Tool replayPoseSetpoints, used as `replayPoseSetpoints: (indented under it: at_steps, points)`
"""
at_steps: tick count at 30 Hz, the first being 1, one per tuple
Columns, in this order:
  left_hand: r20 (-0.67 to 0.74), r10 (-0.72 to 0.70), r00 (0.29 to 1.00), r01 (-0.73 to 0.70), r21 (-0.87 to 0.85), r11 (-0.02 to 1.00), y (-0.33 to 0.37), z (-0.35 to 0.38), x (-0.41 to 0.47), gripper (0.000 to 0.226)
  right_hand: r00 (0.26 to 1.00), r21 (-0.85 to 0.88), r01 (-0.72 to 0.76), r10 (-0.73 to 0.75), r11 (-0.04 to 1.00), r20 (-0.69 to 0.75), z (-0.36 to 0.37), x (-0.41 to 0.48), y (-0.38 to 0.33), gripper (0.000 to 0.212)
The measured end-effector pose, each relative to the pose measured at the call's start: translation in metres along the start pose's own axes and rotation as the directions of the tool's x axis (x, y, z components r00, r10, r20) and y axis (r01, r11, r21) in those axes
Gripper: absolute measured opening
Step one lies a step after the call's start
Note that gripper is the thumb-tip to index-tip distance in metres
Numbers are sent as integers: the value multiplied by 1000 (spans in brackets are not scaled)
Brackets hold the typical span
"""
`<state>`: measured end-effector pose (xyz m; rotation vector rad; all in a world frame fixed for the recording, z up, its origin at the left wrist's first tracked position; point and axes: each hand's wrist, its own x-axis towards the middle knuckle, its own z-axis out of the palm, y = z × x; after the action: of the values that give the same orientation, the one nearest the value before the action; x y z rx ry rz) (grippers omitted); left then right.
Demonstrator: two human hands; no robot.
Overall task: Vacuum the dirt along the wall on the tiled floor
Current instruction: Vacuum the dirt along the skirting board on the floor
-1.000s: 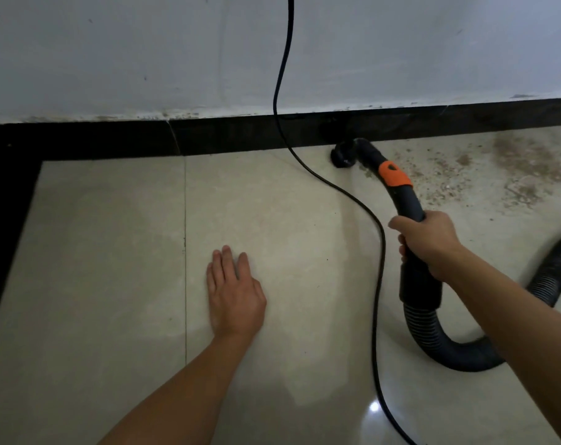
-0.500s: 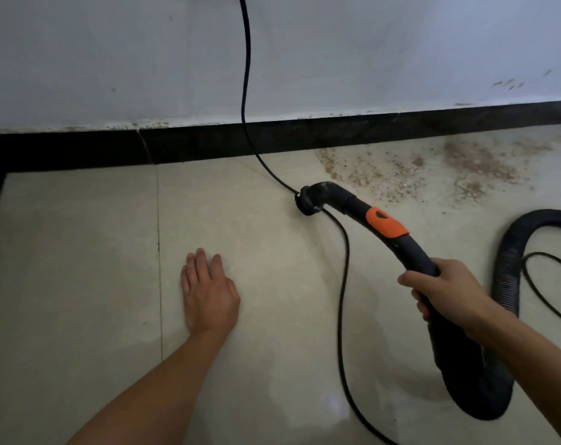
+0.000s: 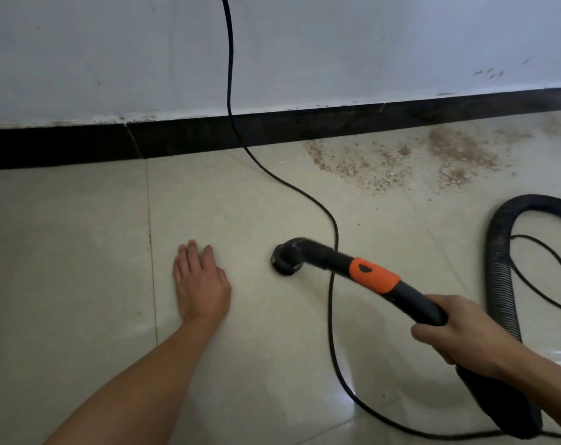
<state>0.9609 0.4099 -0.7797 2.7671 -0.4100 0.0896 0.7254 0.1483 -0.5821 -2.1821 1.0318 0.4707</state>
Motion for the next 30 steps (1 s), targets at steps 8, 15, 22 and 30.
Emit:
replayPoseSetpoints:
  at_steps: [8, 15, 22, 30]
  points:
    - [-6, -2, 1000, 2, -13, 1000, 3, -2, -1, 41, 980, 31, 32, -25, 999, -196, 33, 35, -33, 11]
    - [-25, -8, 1000, 8, -5, 1000, 4, -4, -3, 46, 982, 170, 58, -26, 984, -188, 37, 76, -79, 12]
    - [-25, -7, 1000, 8, 44, 999, 6, -4, 0, 49, 994, -8, 104, -104, 995, -12, 31, 35, -57, 11]
    - [-4, -19, 1000, 19, 65, 998, 8, -6, 0, 50, 971, 114, 97, -69, 989, -230, 35, 109, -97, 13]
